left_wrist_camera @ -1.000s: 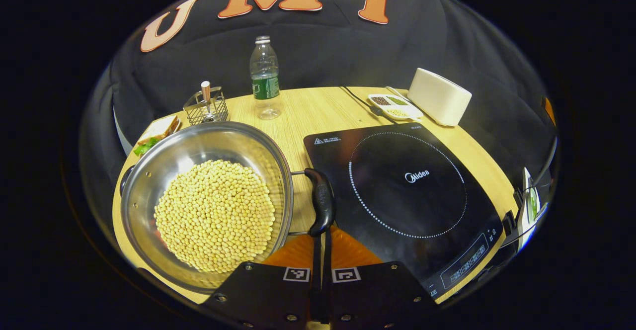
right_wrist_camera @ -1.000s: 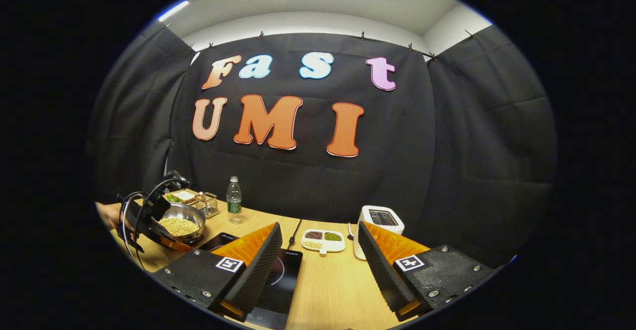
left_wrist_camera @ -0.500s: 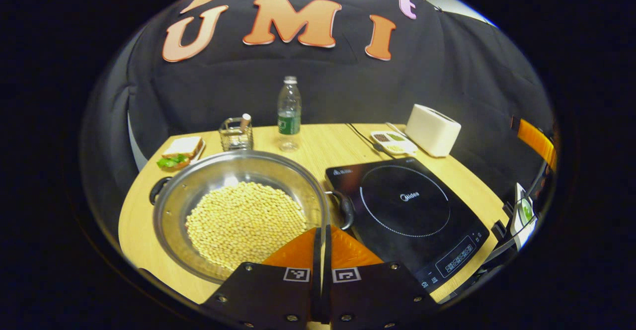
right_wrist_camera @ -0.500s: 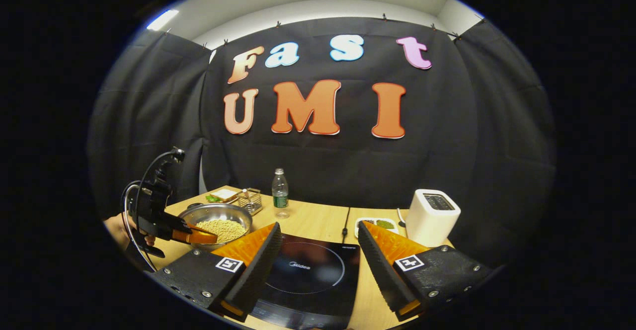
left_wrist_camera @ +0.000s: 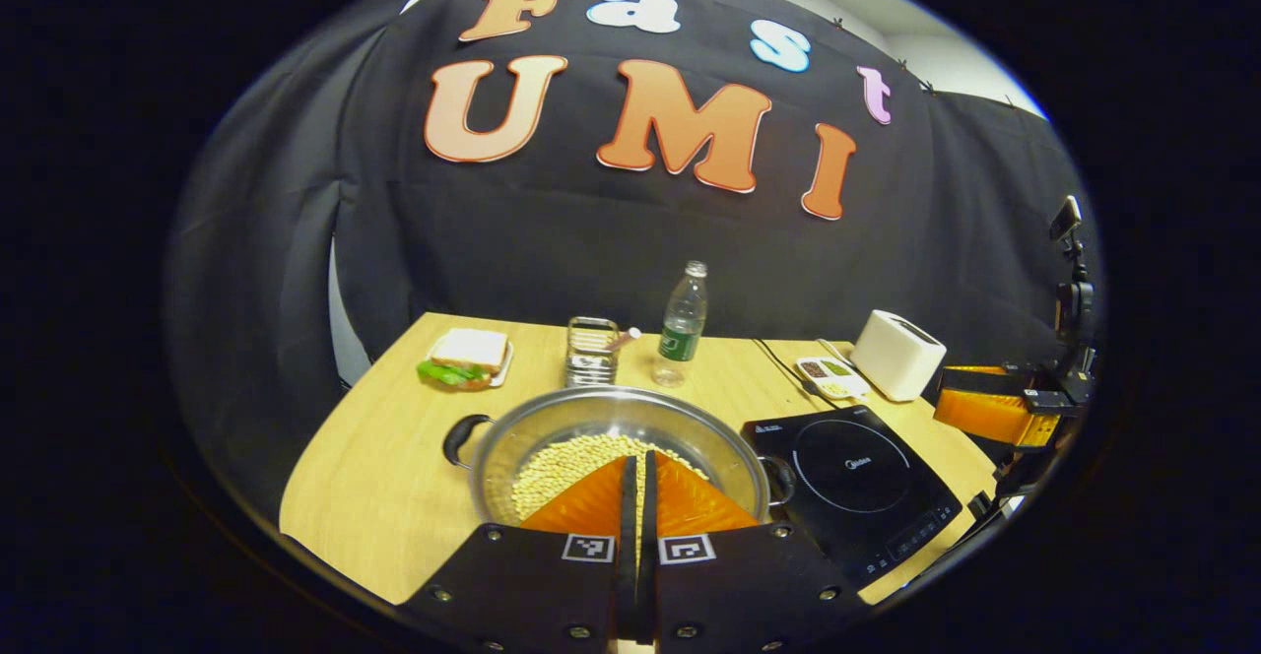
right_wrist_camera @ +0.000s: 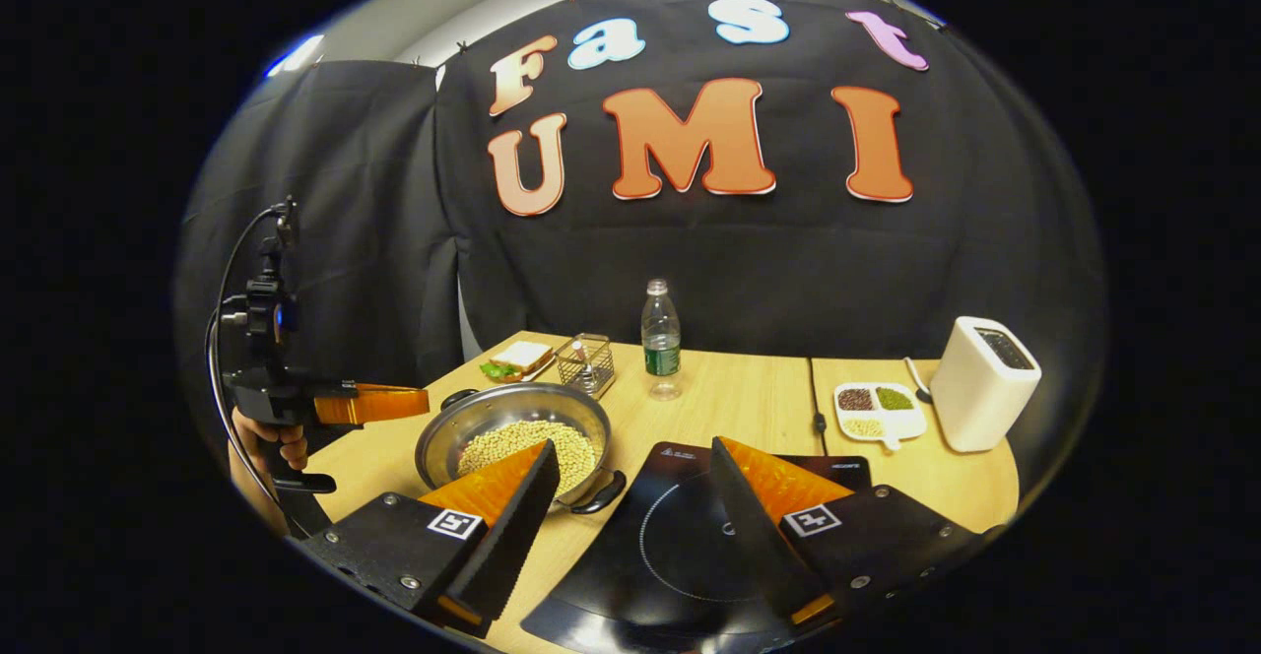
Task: First push the handle of the pot to place it horizontally, then grasp the pot with both hands and set it on the induction cooktop.
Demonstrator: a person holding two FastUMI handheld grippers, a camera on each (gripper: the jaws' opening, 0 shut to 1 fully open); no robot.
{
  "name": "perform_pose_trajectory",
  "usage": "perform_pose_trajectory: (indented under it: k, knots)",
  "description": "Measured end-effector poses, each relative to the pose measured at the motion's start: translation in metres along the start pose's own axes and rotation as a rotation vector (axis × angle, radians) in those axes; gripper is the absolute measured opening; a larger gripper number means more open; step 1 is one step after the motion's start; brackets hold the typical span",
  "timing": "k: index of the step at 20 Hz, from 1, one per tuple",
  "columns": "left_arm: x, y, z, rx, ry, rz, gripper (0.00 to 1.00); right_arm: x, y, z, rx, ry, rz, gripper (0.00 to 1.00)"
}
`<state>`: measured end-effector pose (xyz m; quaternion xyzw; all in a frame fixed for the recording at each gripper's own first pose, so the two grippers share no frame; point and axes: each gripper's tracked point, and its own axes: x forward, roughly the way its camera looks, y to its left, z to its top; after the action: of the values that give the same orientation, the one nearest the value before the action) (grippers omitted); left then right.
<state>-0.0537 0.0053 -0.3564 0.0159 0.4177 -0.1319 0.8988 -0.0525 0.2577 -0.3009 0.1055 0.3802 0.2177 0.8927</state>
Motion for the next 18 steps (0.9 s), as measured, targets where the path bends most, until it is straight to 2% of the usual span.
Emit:
perform_pose_trajectory:
  k: [1, 2, 3, 4, 5, 6, 7, 8, 9, 10, 11, 14, 16, 18]
  knots:
    - [-0.001, 0.009, 0.003, 0.003, 0.009, 0.006, 0.02, 0.009, 0.006, -0.003, 0.026, 0.030, 0.009, 0.96]
    - [-0.002, 0.015, 0.006, 0.000, 0.020, 0.004, 0.06, 0.017, 0.010, -0.005, 0.051, 0.059, 0.019, 0.96]
    - [0.000, 0.021, 0.009, -0.006, 0.027, 0.002, 0.06, 0.024, 0.015, -0.007, 0.076, 0.086, 0.028, 0.95]
    - [0.002, 0.028, 0.012, -0.002, 0.040, -0.001, 0.02, 0.031, 0.020, -0.011, 0.097, 0.113, 0.038, 0.95]
    - [0.006, 0.037, 0.013, 0.003, 0.049, 0.002, 0.06, 0.039, 0.025, -0.015, 0.117, 0.141, 0.041, 0.95]
    - [0.009, 0.041, 0.015, 0.007, 0.059, -0.002, 0.02, 0.047, 0.028, -0.020, 0.130, 0.169, 0.043, 0.94]
    - [0.015, 0.044, 0.017, 0.011, 0.069, -0.004, 0.02, 0.054, 0.031, -0.024, 0.139, 0.196, 0.039, 0.94]
    - [0.021, 0.048, 0.019, 0.013, 0.074, -0.005, 0.06, 0.062, 0.033, -0.029, 0.141, 0.221, 0.034, 0.94]
    - [0.026, 0.053, 0.022, 0.012, 0.077, -0.001, 0.02, 0.068, 0.034, -0.036, 0.144, 0.247, 0.025, 0.94]
    - [0.034, 0.059, 0.026, 0.005, 0.075, 0.007, 0.06, 0.075, 0.035, -0.041, 0.144, 0.269, 0.015, 0.93]
    - [0.040, 0.062, 0.026, -0.005, 0.083, 0.007, 0.02, 0.081, 0.036, -0.047, 0.145, 0.293, 0.002, 0.93]
    - [0.058, 0.065, 0.015, 0.009, 0.140, -0.042, 0.01, 0.092, 0.038, -0.066, 0.151, 0.362, -0.024, 0.92]
    - [0.069, 0.065, -0.005, 0.058, 0.223, -0.086, 0.29, 0.099, 0.038, -0.076, 0.148, 0.394, -0.041, 0.90]
    - [0.083, 0.070, -0.015, 0.088, 0.280, -0.085, 0.74, 0.105, 0.034, -0.089, 0.142, 0.432, -0.065, 0.89]
